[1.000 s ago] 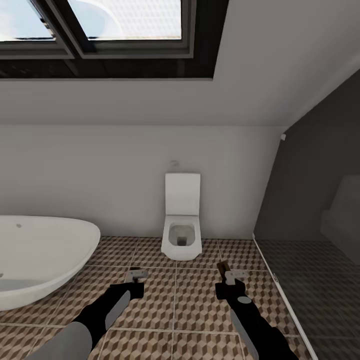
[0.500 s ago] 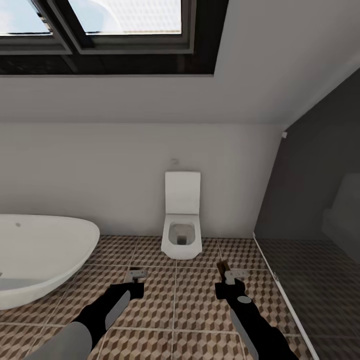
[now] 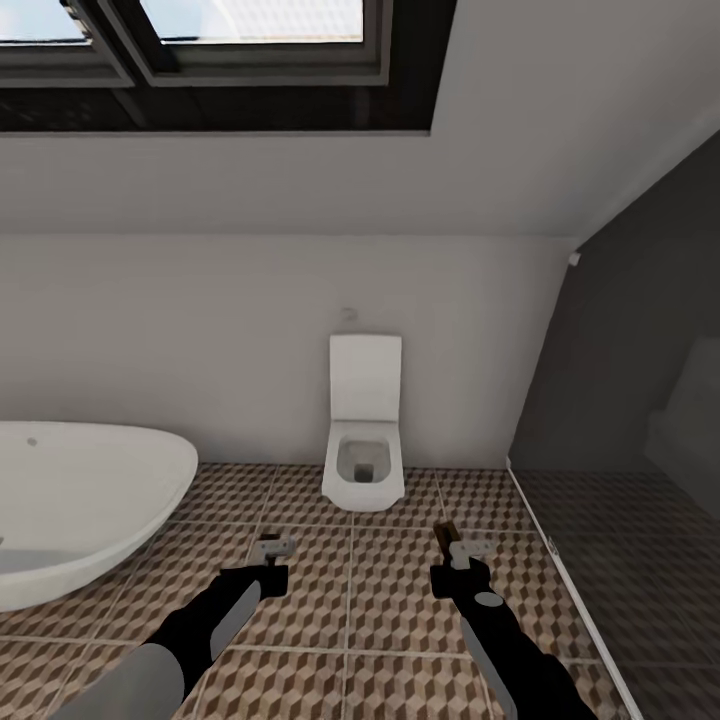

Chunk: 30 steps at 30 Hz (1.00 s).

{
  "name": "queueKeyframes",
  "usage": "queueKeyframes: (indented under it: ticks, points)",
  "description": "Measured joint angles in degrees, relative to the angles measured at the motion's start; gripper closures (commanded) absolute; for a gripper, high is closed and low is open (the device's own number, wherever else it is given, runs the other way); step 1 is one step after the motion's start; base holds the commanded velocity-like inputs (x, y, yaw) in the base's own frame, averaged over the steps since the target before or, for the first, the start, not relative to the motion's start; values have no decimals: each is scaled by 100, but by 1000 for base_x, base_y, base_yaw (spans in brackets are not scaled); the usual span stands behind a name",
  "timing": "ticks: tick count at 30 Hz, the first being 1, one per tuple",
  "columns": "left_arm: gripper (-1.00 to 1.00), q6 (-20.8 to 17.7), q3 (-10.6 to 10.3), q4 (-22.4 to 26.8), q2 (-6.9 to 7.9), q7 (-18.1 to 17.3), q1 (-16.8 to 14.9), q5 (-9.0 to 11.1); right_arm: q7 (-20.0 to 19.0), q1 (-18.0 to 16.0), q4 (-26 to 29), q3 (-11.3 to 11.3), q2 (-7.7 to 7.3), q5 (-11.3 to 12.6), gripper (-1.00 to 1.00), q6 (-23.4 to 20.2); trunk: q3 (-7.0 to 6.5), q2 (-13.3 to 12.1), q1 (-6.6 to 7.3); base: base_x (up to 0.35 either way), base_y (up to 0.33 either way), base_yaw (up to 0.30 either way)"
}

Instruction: Take the four mousetraps from the cabinet in the bathroom and place them on the bathroom floor. Make sure all four end up on the same floor surface, and ensure that at least two of them are either under or directly next to the same bathroom sink.

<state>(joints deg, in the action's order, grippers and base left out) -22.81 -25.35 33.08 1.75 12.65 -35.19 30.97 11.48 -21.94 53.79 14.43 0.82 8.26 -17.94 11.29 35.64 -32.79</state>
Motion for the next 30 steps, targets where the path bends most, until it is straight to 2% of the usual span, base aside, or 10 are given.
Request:
queueKeyframes:
  ticks: [22,25,30]
  points:
    - [100,0,0,0,0,0,0,0,1,-1,8,-7,-27,-8,100,2,595,885,-484,0,0,0]
    - [100,0,0,0,0,0,0,0,-2,-1,9,-11,-92,-10,100,0,676,1005,-550,0,0,0]
    - [100,0,0,0,0,0,0,0,-31,-1,6,-47,-365,1,100,2,812,1206,-660,0,0,0]
